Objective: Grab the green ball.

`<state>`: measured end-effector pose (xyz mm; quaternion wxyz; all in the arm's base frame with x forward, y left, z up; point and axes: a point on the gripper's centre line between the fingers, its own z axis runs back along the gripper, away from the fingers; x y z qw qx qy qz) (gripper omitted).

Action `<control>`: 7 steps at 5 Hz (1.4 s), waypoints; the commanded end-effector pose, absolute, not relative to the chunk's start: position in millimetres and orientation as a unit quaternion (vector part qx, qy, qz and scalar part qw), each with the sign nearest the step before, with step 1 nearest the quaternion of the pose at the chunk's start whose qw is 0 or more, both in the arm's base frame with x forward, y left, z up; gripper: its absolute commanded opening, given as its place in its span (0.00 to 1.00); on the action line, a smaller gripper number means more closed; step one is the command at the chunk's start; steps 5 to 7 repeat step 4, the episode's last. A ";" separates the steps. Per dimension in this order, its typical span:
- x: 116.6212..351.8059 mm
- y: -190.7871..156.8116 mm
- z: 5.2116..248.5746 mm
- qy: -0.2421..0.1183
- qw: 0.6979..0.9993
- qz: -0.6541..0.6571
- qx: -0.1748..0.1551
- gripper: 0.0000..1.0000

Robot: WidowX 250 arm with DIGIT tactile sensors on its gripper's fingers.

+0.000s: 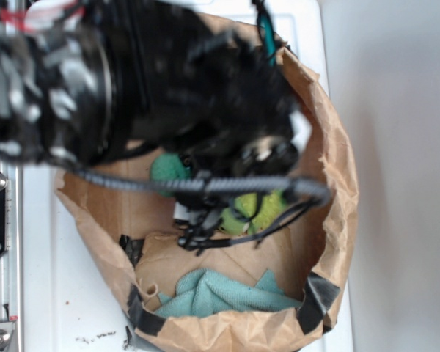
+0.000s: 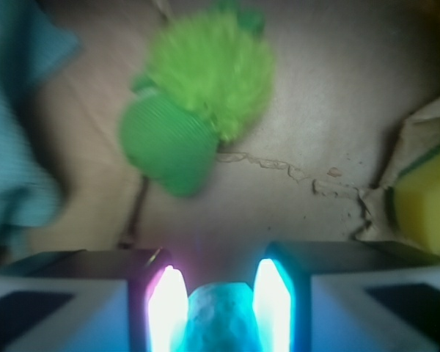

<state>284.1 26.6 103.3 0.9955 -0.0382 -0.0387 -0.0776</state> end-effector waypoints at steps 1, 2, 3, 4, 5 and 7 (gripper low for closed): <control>287.8 16.5 164.6 -0.099 0.992 -0.064 -0.041 0.00; 289.4 3.5 181.8 -0.125 0.989 -0.058 -0.048 0.00; 288.6 -1.7 192.1 -0.159 0.985 -0.054 -0.043 0.00; 282.2 -10.2 188.9 -0.208 0.976 -0.060 0.020 0.00; 282.2 -10.2 188.9 -0.208 0.976 -0.060 0.020 0.00; 282.2 -10.2 188.9 -0.208 0.976 -0.060 0.020 0.00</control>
